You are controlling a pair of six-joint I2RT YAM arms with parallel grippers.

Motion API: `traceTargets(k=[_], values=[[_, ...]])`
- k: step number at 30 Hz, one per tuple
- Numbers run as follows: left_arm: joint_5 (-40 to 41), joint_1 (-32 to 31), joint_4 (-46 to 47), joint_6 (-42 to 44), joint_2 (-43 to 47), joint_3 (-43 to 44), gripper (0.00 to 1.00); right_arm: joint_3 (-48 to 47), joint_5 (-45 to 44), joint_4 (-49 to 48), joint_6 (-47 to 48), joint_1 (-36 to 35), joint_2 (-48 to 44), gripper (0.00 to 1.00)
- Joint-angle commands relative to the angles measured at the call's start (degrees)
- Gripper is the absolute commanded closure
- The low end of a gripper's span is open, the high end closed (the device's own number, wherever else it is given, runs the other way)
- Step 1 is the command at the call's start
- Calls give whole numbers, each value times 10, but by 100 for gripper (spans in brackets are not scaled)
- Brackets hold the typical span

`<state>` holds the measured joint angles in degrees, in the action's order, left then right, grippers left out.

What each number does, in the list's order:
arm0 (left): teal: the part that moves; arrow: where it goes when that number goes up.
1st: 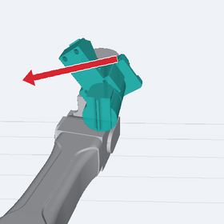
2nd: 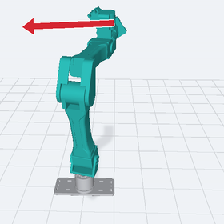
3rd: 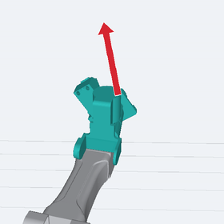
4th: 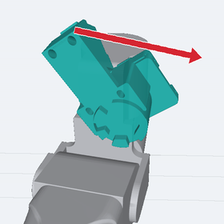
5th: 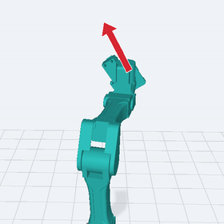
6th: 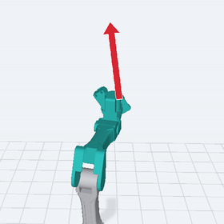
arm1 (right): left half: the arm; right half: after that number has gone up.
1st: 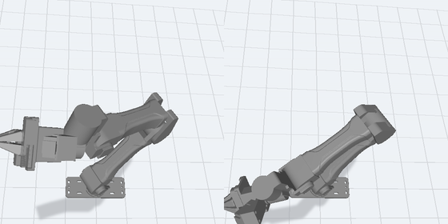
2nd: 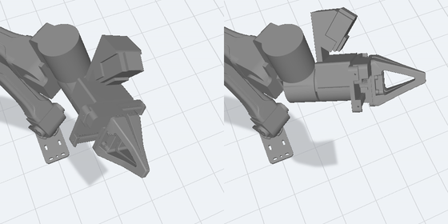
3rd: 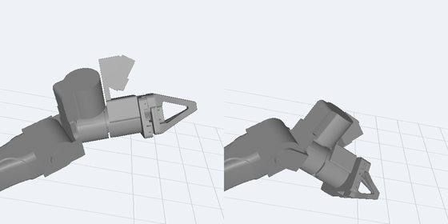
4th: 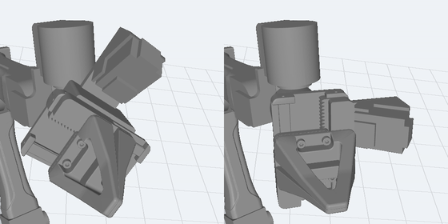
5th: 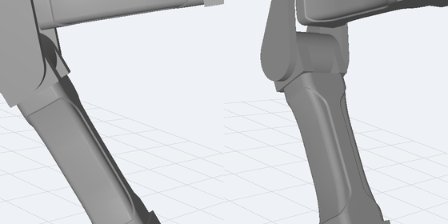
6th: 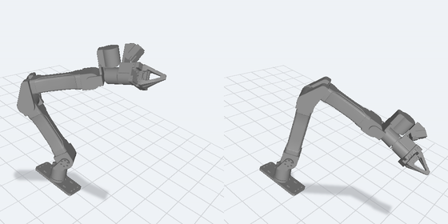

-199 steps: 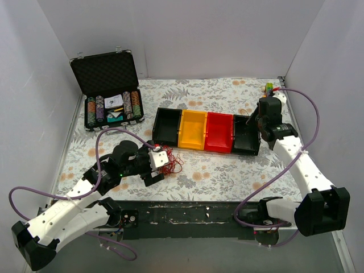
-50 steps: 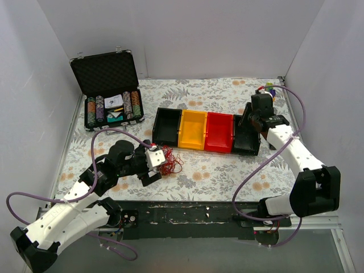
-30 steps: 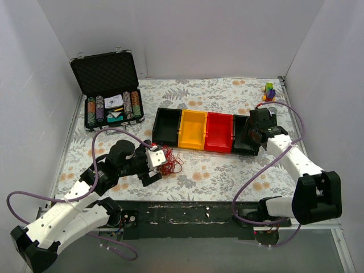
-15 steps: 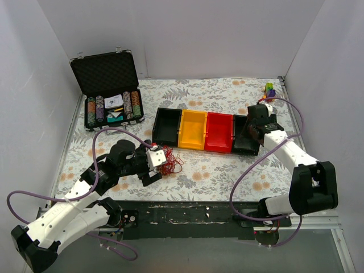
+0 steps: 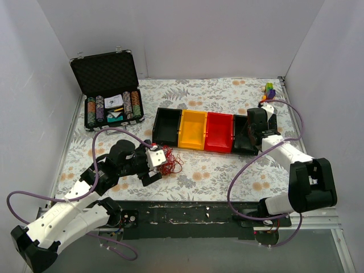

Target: Untangle the cables

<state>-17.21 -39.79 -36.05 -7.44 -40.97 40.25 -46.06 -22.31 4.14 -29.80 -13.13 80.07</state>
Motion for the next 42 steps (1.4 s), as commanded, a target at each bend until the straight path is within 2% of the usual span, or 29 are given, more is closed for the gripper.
traceTargets(k=[1,4,8,12,14,17,20,22,27,35,37,40,42], values=[[-2,5,-6,3,7,20,7,4,-28,-60,-5,0,-8,99],[-3,5,-5,3,6,22,7,16,-29,-79,3,1,3,99],[-3,5,-8,3,5,25,7,-6,-10,-42,-9,0,45,99],[-8,7,-8,2,5,26,7,-46,31,63,-43,0,95,99],[-11,7,-6,1,4,27,7,-45,45,81,-60,0,95,91],[-12,8,-3,-2,5,26,7,-27,76,61,-63,-1,63,77],[-7,7,3,-4,7,22,7,-33,91,63,-60,-1,23,67],[-1,8,11,-9,9,18,7,-54,101,96,-63,-1,5,58],[-3,8,40,-30,30,-8,7,-84,111,180,-73,-8,-35,48],[35,7,115,-99,24,-46,7,-68,145,241,-90,-12,-150,44],[59,8,151,-141,6,-57,2,-64,150,235,-97,-22,-181,44],[88,7,186,-180,-35,-61,2,-56,131,205,-90,-85,-215,45],[83,9,187,-188,-77,-53,2,-63,85,218,-84,-121,-205,44]])
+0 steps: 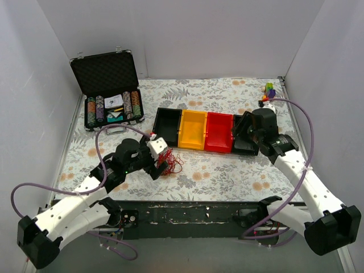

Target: Untangle the cables

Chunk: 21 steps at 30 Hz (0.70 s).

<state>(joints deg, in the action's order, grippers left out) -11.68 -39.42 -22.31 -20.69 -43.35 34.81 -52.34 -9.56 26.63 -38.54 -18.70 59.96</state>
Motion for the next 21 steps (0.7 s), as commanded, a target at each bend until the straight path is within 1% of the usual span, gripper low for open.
traceTargets(k=[1,4,9,12,14,16,18,20,21], values=[[25,6,52,-62,-69,8,2,-7,-54,5,7,-66,10,44],[18,6,63,-73,-103,18,2,-11,-63,15,22,-65,31,43],[22,7,83,-90,-114,8,2,5,-19,-32,39,-72,27,46],[28,7,102,-107,-108,-12,5,27,-14,-79,47,-116,24,47],[25,7,113,-119,-110,-19,11,59,35,-132,60,-141,24,47],[25,8,123,-129,-114,-25,20,86,74,-190,59,-165,30,48],[29,9,135,-135,-118,-30,27,97,84,-230,58,-197,50,48],[41,17,147,-146,-115,-35,37,92,91,-261,68,-236,87,48],[38,24,147,-151,-112,-35,41,84,92,-283,77,-255,108,48]])
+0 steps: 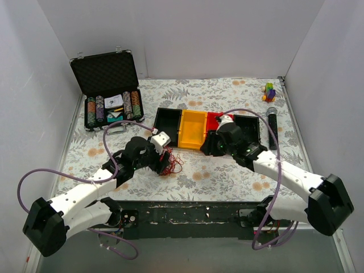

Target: Untangle the cables

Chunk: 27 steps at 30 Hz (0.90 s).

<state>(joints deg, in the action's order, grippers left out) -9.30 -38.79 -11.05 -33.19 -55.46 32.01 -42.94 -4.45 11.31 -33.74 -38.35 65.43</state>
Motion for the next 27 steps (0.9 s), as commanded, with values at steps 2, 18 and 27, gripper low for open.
traceTargets(k=[2,18,27], values=[[-1,32,21,-22,18,-6,45,-34,67,-147,51,-88,100,48],[-2,64,-26,58,-46,-6,7,-135,145,-215,53,-135,304,72],[-92,73,-12,98,-84,-4,66,-63,94,-198,33,-174,261,99]])
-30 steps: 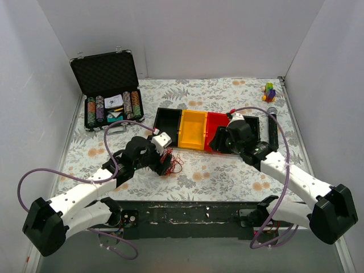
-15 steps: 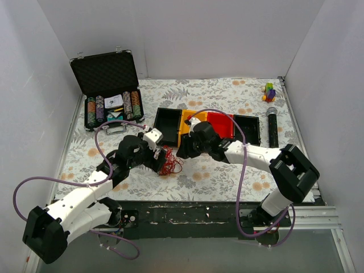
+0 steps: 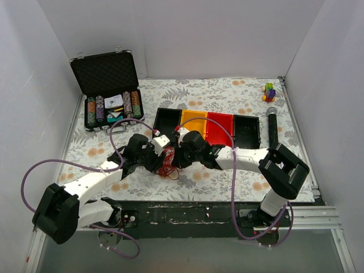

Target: Untangle the cables

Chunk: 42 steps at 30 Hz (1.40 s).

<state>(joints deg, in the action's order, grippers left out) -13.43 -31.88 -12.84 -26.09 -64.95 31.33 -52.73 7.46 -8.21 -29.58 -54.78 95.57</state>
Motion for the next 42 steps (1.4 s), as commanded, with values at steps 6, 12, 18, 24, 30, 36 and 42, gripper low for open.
traceTargets(k=[6,12,18,24,30,36,42], values=[[-54,6,-32,49,78,-1,100,106,-95,38,-19,-11,-129,99],[-40,10,-89,91,159,-7,100,155,-155,119,-30,-10,-233,99],[-33,12,-121,129,200,-11,100,182,-235,215,-57,-8,-303,99],[-10,12,-127,176,204,-32,100,173,-312,327,-123,27,-314,99],[42,12,-109,229,221,-76,100,138,-358,406,-158,50,-288,99],[77,12,-99,257,257,-118,100,134,-384,452,-180,111,-333,99],[20,12,-115,245,272,-81,100,158,-288,339,-95,138,-378,99]])
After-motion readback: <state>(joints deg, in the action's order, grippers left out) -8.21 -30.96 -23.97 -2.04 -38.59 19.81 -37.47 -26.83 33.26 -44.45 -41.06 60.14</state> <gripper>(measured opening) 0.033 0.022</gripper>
